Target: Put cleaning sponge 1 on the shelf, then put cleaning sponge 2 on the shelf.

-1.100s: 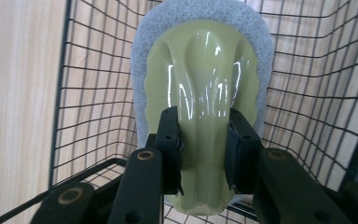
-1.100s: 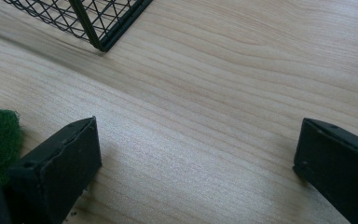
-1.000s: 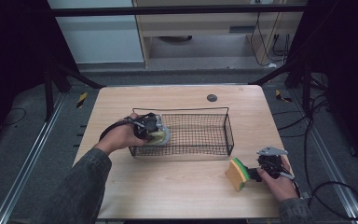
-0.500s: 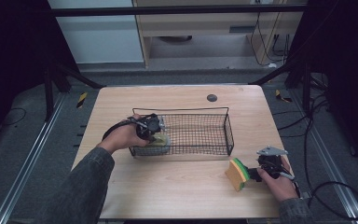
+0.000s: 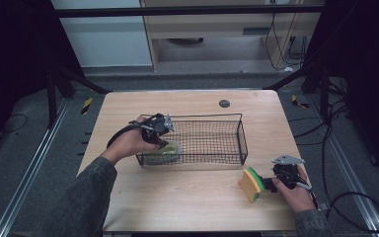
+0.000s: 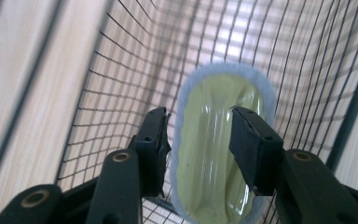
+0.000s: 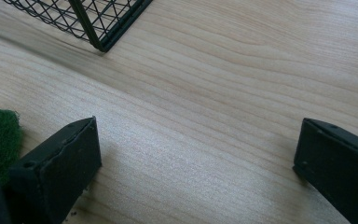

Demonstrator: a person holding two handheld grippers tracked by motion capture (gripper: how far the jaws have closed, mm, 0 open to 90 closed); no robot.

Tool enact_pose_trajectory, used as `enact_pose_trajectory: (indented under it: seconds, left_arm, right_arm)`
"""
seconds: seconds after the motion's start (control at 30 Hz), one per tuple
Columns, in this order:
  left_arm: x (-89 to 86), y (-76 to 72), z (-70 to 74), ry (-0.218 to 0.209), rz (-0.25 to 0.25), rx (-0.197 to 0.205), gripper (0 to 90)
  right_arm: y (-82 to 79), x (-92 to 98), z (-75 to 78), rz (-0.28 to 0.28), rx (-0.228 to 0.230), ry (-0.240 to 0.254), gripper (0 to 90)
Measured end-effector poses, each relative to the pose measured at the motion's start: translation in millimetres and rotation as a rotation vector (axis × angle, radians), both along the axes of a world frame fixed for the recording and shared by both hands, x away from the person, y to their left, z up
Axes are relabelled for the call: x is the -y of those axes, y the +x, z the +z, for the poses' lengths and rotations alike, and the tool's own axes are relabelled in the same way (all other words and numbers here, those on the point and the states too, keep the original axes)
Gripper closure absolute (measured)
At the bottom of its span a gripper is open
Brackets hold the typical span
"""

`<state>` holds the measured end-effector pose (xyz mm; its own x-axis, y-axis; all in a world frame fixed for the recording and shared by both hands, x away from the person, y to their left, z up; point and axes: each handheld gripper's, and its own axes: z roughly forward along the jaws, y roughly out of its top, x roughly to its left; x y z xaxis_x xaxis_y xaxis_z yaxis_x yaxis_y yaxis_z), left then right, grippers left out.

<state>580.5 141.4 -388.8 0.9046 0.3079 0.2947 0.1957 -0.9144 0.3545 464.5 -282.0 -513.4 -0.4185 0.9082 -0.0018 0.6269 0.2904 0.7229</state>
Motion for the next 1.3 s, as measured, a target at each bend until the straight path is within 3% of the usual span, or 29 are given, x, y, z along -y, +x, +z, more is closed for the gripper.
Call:
enact_pose_trajectory:
  seconds: [0.17, 0.3, 0.33, 0.47, 0.53, 0.73, 0.8, 0.87, 0.93, 1.03, 1.13, 1.3]
  left_arm:
    - [-0.5, -2.1, 7.4, -0.03, 0.039, 0.039, 42.3]
    - [-2.3, -5.2, 9.9, -0.062, 0.078, 0.063, 24.8]
    - [-3.4, -6.3, 10.8, -0.074, 0.092, 0.068, 17.7]
    - [-10.6, -12.1, 15.1, -0.166, 0.143, 0.081, 10.7]
    - [-17.9, -16.1, 19.2, -0.216, 0.182, 0.091, 9.2]
    - [-31.1, -23.1, 23.3, -0.274, 0.259, 0.117, 7.0]
    - [-37.6, -29.6, 24.5, -0.294, 0.294, 0.135, 6.9]
    - [-49.5, -43.9, 25.0, -0.35, 0.329, 0.148, 6.0]
    - [-54.1, -49.8, 24.4, -0.365, 0.338, 0.159, 5.7]
    - [-70.1, -68.0, 20.6, -0.409, 0.364, 0.187, 5.3]
    - [-86.9, -86.1, 8.9, -0.456, 0.42, 0.177, 5.2]
    - [-110.0, -109.5, -24.9, -0.512, 0.505, 0.142, 5.3]
  right_arm:
    - [0.1, -0.1, 0.0, -0.001, 0.0, 0.0, 0.6]
    - [0.1, -0.1, 0.0, -0.001, 0.0, 0.0, 0.6]
    - [0.1, -0.1, 0.0, -0.001, 0.001, -0.001, 0.6]
    - [0.0, -0.1, 0.0, -0.001, 0.001, -0.001, 0.6]
    - [0.0, -0.2, 0.0, -0.003, 0.001, -0.001, 0.6]
    - [-0.1, -0.2, 0.0, -0.005, -0.001, 0.001, 0.6]
    - [-0.1, -0.3, 0.1, -0.006, -0.002, 0.002, 0.8]
    - [0.6, 2.1, 1.7, -0.01, -0.003, 0.0, 6.0]
    - [-0.7, 6.3, 3.3, -0.039, -0.002, -0.001, 8.1]
    - [-4.6, 10.6, 6.2, -0.058, -0.013, -0.006, 9.7]
    - [-13.6, 14.7, 13.6, -0.082, 0.001, -0.017, 11.1]
    - [-27.6, 16.4, 26.6, -0.096, 0.003, -0.025, 14.6]
